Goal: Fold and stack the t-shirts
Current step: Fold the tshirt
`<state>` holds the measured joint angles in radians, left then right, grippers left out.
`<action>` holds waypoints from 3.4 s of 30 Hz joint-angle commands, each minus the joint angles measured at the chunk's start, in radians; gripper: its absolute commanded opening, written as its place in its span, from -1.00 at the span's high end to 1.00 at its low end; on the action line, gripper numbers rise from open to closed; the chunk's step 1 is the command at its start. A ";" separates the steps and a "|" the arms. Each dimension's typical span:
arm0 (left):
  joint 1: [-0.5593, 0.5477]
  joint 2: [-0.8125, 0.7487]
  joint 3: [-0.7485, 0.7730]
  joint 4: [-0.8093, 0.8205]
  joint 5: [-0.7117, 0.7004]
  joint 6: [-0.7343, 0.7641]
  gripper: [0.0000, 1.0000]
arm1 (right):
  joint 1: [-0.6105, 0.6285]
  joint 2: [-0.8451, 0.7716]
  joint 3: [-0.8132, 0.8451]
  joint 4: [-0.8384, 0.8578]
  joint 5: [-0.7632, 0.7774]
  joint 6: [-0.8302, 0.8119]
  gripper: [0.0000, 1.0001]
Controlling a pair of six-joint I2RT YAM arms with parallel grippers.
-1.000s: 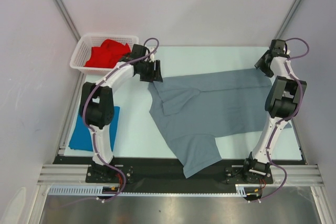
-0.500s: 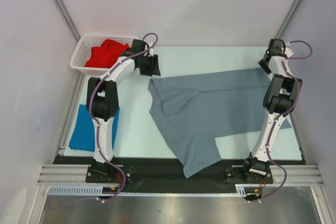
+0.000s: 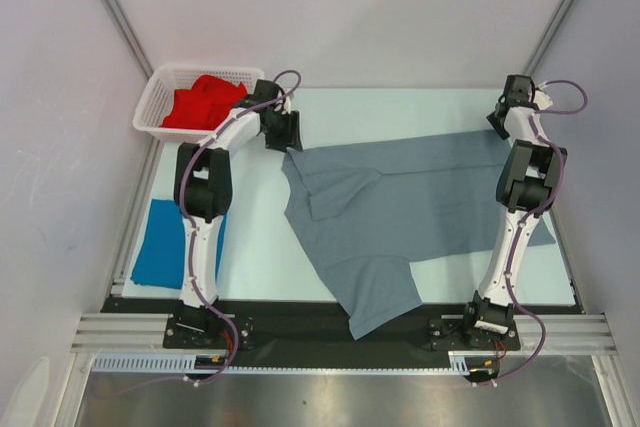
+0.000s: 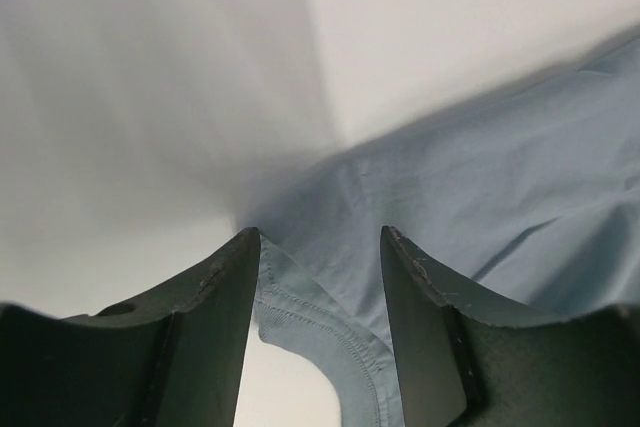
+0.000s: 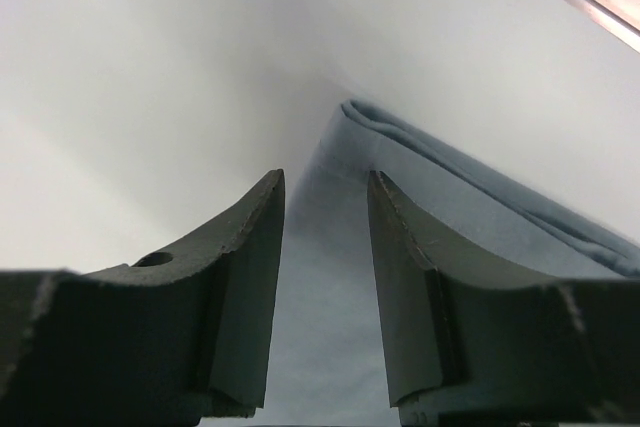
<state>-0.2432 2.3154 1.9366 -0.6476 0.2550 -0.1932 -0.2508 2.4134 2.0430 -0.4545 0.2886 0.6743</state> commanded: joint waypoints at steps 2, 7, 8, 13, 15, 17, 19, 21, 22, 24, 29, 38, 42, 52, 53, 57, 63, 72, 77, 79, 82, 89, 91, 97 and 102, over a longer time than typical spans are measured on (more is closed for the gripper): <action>0.015 0.010 0.050 -0.018 -0.017 0.003 -0.14 | -0.010 0.044 0.092 0.016 0.034 0.044 0.14; 0.021 0.024 0.055 -0.018 -0.011 -0.014 -0.11 | -0.013 0.067 0.106 0.016 0.026 0.051 0.17; 0.022 0.024 0.055 -0.020 -0.016 -0.020 -0.12 | -0.013 0.070 0.109 0.016 0.023 0.051 0.16; 0.024 0.036 0.053 -0.012 -0.014 -0.018 -0.08 | -0.018 0.084 0.112 0.016 0.014 0.056 0.18; 0.025 0.050 0.068 -0.027 -0.007 -0.022 -0.03 | -0.019 0.089 0.112 0.016 0.014 0.056 0.21; 0.027 0.061 0.071 -0.029 0.000 -0.025 0.00 | -0.021 0.095 0.111 0.016 0.011 0.061 0.26; 0.030 0.064 0.067 -0.027 0.000 -0.026 0.08 | -0.021 0.098 0.111 0.016 0.011 0.061 0.27; 0.035 0.065 0.067 -0.020 0.007 -0.026 0.16 | -0.021 0.101 0.112 0.020 0.012 0.062 0.29; 0.039 0.067 0.065 -0.018 0.009 -0.026 0.25 | -0.021 0.102 0.114 0.023 0.011 0.064 0.30; 0.045 0.072 0.065 -0.011 0.018 -0.028 0.38 | -0.022 0.111 0.117 0.034 -0.006 0.064 0.43; 0.059 0.064 0.047 0.020 -0.013 -0.040 0.93 | -0.021 0.127 0.137 0.042 -0.016 0.079 0.66; 0.076 0.029 0.038 0.085 -0.134 -0.043 0.99 | -0.024 0.167 0.206 0.065 -0.020 0.084 1.00; 0.084 0.056 0.091 0.071 -0.103 -0.040 0.87 | -0.025 0.196 0.252 0.073 -0.063 0.070 0.99; 0.032 -0.126 0.052 -0.012 -0.156 -0.020 -0.18 | 0.033 0.034 0.347 -0.136 -0.102 -0.031 -0.16; 0.024 -0.154 0.036 -0.021 -0.171 -0.020 -0.20 | 0.042 0.007 0.342 -0.165 -0.079 -0.047 -0.18; -0.011 -0.327 -0.140 -0.006 -0.165 -0.032 -0.25 | 0.113 -0.157 0.196 -0.249 -0.075 -0.107 -0.19; -0.070 -0.527 -0.393 0.051 0.025 -0.072 -0.20 | 0.289 -0.430 -0.171 -0.185 -0.247 -0.102 0.05; -0.197 -0.657 -0.698 0.118 0.190 -0.103 -0.26 | 0.542 -0.712 -0.797 0.146 -0.643 -0.032 0.47; -0.226 -0.682 -0.789 0.161 0.191 -0.170 -0.26 | 0.614 -0.726 -0.923 0.218 -0.692 -0.019 0.61; -0.228 -0.694 -0.821 0.208 0.197 -0.199 -0.19 | 0.630 -0.738 -0.992 0.276 -0.701 0.019 0.70; -0.228 -0.691 -0.841 0.212 0.170 -0.212 -0.16 | 0.654 -0.731 -1.070 0.425 -0.716 0.097 0.76; -0.226 -0.642 -0.825 0.241 0.153 -0.218 -0.22 | 0.670 -0.666 -1.092 0.559 -0.709 0.163 0.69; -0.228 -0.623 -0.805 0.238 0.139 -0.224 -0.21 | 0.667 -0.654 -1.083 0.560 -0.700 0.151 0.68; -0.222 -0.582 -0.777 0.227 0.077 -0.239 -0.20 | 0.654 -0.565 -1.063 0.617 -0.730 0.205 0.68; -0.180 -0.534 -0.774 0.255 0.118 -0.268 -0.18 | 0.656 -0.525 -1.041 0.639 -0.723 0.219 0.65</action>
<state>-0.4545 1.7649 1.1301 -0.4267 0.3668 -0.4294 0.4053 1.8782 0.9577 0.1158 -0.4274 0.8711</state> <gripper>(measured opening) 0.590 0.170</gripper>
